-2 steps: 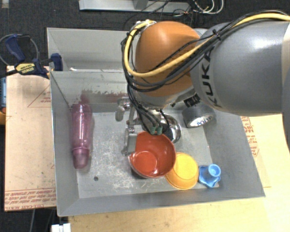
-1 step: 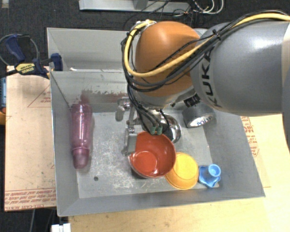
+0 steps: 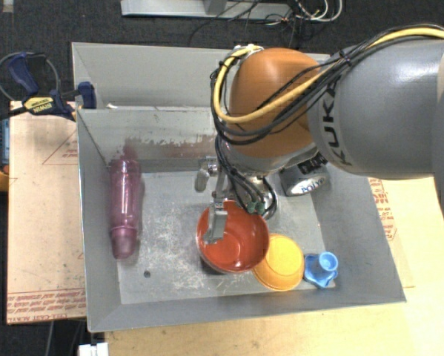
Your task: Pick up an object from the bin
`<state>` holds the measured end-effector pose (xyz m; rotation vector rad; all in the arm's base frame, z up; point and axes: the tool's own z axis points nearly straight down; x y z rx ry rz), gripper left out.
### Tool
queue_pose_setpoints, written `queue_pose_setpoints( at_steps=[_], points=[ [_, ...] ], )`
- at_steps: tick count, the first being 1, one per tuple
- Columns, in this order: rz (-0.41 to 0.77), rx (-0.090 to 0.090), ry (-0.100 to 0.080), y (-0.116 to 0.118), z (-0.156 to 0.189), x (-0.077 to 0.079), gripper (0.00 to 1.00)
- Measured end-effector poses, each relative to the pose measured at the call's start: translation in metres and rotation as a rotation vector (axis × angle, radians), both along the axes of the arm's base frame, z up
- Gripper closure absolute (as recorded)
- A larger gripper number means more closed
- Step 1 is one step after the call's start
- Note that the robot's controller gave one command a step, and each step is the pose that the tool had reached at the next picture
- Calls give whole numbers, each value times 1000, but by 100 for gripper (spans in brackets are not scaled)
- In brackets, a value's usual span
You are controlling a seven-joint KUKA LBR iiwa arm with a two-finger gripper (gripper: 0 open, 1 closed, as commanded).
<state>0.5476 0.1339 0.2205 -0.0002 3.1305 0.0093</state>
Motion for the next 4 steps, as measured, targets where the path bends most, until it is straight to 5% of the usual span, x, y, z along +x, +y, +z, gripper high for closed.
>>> queue_pose_setpoints(
  at_steps=[1,2,4],
  points=[
    [128,1,-9,-59,2,22,0],
    [53,4,-4,-25,-28,59,0],
    [83,3,-9,-85,-84,27,0]
  ],
)
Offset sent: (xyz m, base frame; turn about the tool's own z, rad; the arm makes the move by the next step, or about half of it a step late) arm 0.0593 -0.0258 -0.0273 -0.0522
